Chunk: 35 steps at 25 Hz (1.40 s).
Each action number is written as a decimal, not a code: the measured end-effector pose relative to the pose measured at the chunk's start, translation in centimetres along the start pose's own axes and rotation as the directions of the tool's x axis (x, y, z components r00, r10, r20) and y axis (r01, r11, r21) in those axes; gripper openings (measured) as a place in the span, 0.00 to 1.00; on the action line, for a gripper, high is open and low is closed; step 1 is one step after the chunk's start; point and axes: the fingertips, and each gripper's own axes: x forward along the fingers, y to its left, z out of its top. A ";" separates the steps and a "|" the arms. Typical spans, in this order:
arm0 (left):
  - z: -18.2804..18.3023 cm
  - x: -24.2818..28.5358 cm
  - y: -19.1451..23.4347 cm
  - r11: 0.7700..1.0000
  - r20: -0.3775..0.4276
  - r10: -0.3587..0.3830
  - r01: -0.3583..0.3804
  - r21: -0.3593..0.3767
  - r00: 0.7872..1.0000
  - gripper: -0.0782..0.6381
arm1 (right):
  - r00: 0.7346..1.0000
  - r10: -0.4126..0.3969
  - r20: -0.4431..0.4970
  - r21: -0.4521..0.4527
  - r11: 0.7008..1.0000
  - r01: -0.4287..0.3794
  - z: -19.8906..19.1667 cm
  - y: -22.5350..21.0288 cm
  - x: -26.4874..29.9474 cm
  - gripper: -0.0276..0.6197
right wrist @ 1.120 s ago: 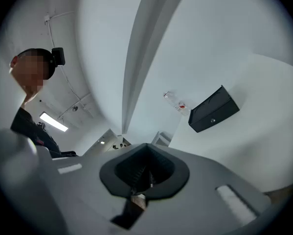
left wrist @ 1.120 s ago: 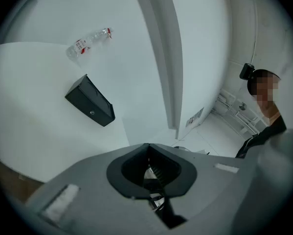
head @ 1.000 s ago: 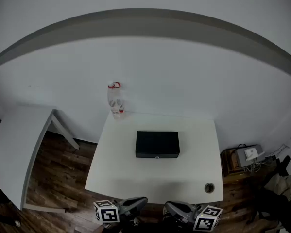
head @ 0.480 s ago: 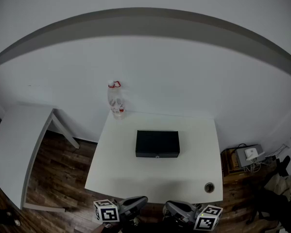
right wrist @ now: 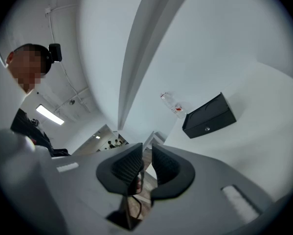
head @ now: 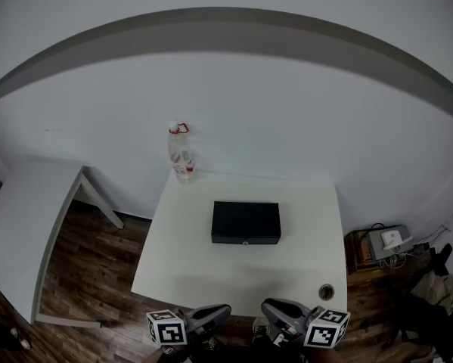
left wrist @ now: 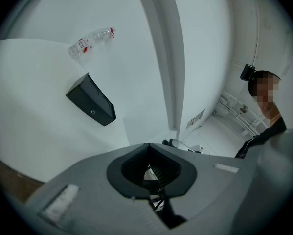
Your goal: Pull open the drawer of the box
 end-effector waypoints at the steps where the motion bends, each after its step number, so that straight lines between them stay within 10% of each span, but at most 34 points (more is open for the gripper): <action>1: 0.1 0.1 0.1 1.000 0.007 0.000 0.000 -0.006 1.000 0.11 | 1.000 -0.025 -0.003 -0.022 0.999 0.025 0.7 -1.1 0.2 0.15; 17: 0.8 0.9 2.0 0.994 0.153 0.107 -0.101 -0.050 0.982 0.11 | 0.858 -0.472 -0.203 -0.048 0.880 0.473 14.0 -27.1 7.9 0.27; 35: 1.8 2.2 6.2 0.967 0.155 0.250 -0.240 -0.082 0.956 0.11 | 0.818 -0.482 -0.313 0.008 0.860 0.510 11.6 -31.7 11.6 0.20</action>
